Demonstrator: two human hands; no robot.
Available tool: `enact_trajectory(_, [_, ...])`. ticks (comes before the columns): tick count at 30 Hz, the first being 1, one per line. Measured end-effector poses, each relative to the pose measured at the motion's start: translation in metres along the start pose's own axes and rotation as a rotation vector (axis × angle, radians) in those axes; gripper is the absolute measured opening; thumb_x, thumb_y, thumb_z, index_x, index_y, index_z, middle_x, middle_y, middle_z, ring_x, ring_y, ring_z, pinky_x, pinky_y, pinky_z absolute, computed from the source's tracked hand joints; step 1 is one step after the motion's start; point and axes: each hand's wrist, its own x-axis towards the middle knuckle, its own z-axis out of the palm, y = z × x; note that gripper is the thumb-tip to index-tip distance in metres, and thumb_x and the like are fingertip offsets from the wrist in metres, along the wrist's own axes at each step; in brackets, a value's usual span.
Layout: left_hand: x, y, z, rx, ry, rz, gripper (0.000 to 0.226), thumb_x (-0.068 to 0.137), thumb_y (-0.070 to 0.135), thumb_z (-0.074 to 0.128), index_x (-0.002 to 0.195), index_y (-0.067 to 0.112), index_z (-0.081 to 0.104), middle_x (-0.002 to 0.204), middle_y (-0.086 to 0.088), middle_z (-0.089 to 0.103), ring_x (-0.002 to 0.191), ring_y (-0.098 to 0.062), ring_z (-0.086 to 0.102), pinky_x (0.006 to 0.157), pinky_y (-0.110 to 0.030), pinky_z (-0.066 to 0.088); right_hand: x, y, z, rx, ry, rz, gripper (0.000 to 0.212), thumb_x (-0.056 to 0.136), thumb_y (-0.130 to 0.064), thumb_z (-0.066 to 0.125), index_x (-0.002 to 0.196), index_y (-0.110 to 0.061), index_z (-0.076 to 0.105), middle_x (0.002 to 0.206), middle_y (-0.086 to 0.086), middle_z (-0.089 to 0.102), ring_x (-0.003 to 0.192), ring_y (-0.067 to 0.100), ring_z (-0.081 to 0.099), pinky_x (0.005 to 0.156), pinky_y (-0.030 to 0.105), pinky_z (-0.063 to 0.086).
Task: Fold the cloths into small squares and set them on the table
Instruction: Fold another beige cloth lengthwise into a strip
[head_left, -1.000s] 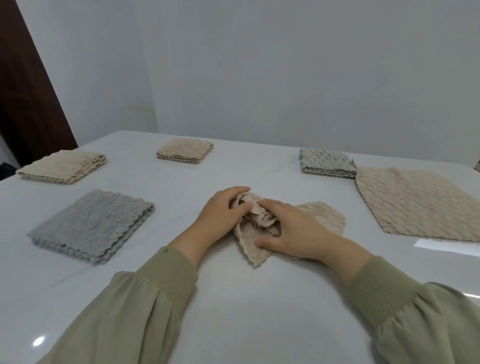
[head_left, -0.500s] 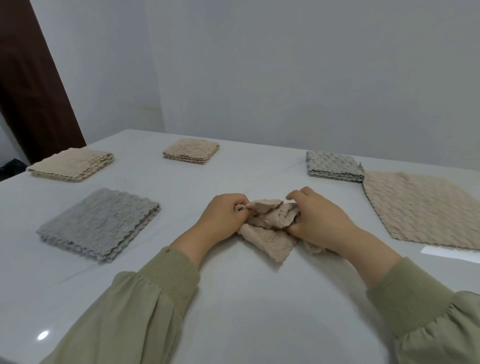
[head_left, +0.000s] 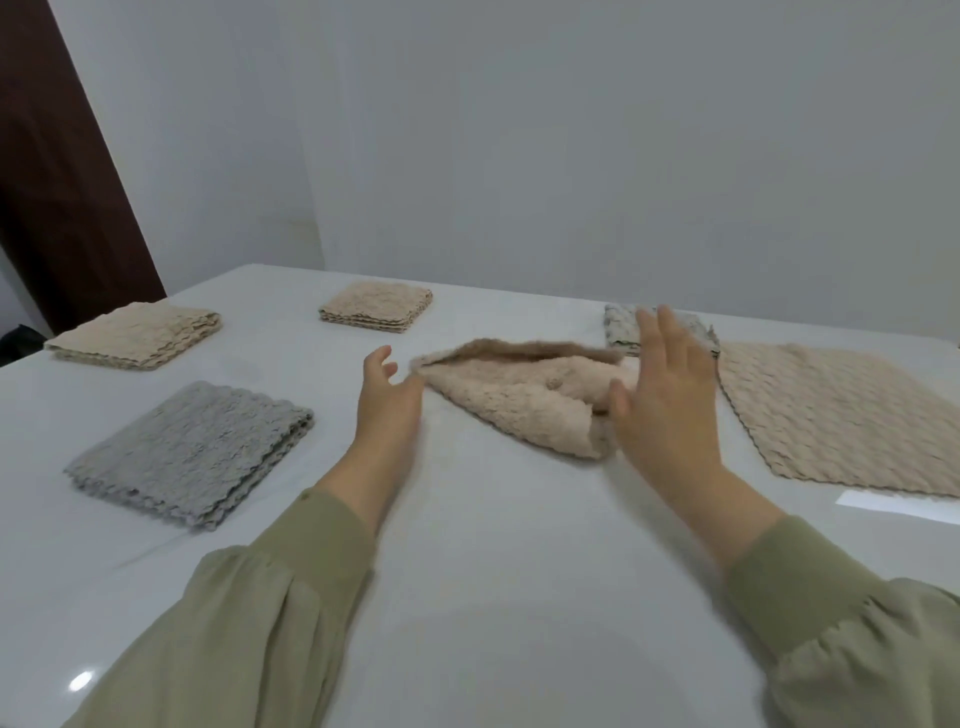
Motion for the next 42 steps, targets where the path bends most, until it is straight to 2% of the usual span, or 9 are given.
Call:
enact_trajectory(6, [-0.026,-0.010,0.021,0.693,-0.282,0.625,0.050,0.095,0.017,0.050,0.143,0.022,0.035,0.150,0.003,0.032,0.140,-0.011,0.020,0.116,-0.029,0.016,-0.021,0.001,0.018,0.023,-0.623,-0.099,0.043,0.098,-0.038,0.033,0.136,-0.019,0.041,0.140,0.004,0.044,0.131,0.027,0.036,0.107,0.047,0.028])
enact_trajectory(15, [-0.033,-0.010,0.026,0.893,-0.485,0.585,0.043,0.100,0.034,0.036,0.142,0.024,0.038,0.148,0.004,0.038,0.144,-0.011,0.011,0.117,-0.042,0.011,-0.020,-0.017,0.000,0.384,-0.441,-0.083,0.032,0.095,-0.034,0.043,0.080,-0.017,0.066,0.069,-0.001,0.066,0.069,0.017,0.058,0.069,0.036,0.046])
enact_trajectory(21, [-0.030,-0.015,0.027,1.088,-0.620,0.594,0.054,0.092,0.047,0.049,0.141,0.027,0.039,0.147,0.008,0.036,0.144,-0.011,0.009,0.116,-0.048,0.009,-0.021,-0.011,0.013,0.196,-0.410,-0.215,0.031,0.091,-0.029,0.048,0.108,-0.011,0.065,0.102,0.004,0.067,0.099,0.024,0.055,0.086,0.036,0.042])
enact_trajectory(24, [-0.034,-0.012,0.029,1.195,-0.598,0.636,0.054,0.089,0.039,0.051,0.141,0.029,0.038,0.136,0.005,0.043,0.135,-0.017,0.025,0.113,-0.047,0.014,-0.021,-0.007,0.014,0.157,-0.493,-0.241,0.029,0.091,-0.029,0.049,0.111,-0.014,0.061,0.104,0.002,0.063,0.099,0.021,0.050,0.087,0.036,0.041])
enact_trajectory(27, [-0.036,0.003,0.025,1.300,-0.461,0.620,0.041,0.089,0.034,0.045,0.129,0.027,0.050,0.121,0.001,0.058,0.119,-0.021,0.044,0.111,-0.048,0.018,-0.019,-0.011,0.007,0.160,-0.480,-0.262,0.022,0.090,-0.028,0.049,0.089,-0.013,0.065,0.086,0.001,0.061,0.086,0.020,0.051,0.078,0.033,0.042])
enact_trajectory(32, [-0.034,0.029,0.005,1.574,-0.093,0.424,0.043,0.096,0.045,0.030,0.073,0.015,0.051,0.077,0.000,0.059,0.077,-0.022,0.054,0.112,-0.051,0.019,-0.016,-0.023,-0.009,0.165,-0.488,-0.210,0.039,0.092,-0.033,0.046,0.056,-0.017,0.046,0.055,0.004,0.054,0.055,0.020,0.049,0.057,0.031,0.039])
enact_trajectory(36, [-0.035,0.020,0.007,1.554,-0.120,0.612,0.037,0.097,0.037,0.032,0.116,0.018,0.057,0.116,-0.002,0.061,0.118,-0.024,0.046,0.112,-0.054,0.013,-0.020,-0.031,-0.010,0.198,-0.493,-0.261,0.034,0.093,-0.033,0.044,0.066,-0.018,0.057,0.060,0.000,0.059,0.057,0.016,0.052,0.059,0.032,0.047])
enact_trajectory(39, [-0.036,0.004,0.017,1.406,-0.465,0.665,0.050,0.098,0.045,0.029,0.144,0.024,0.032,0.156,-0.002,0.020,0.145,-0.022,0.009,0.116,-0.049,0.007,-0.019,-0.027,-0.001,0.232,-0.540,-0.291,0.027,0.092,-0.034,0.046,0.095,-0.018,0.067,0.090,-0.004,0.063,0.087,0.013,0.054,0.078,0.032,0.046])
enact_trajectory(42, [-0.036,-0.010,0.021,1.386,-0.691,0.520,0.057,0.098,0.052,0.022,0.150,0.031,0.011,0.160,0.004,0.000,0.146,-0.017,-0.006,0.117,-0.046,0.001,-0.011,-0.008,0.011,0.114,-0.635,-0.223,0.035,0.095,-0.040,0.039,0.114,-0.018,0.059,0.115,0.001,0.061,0.110,0.020,0.050,0.098,0.039,0.039])
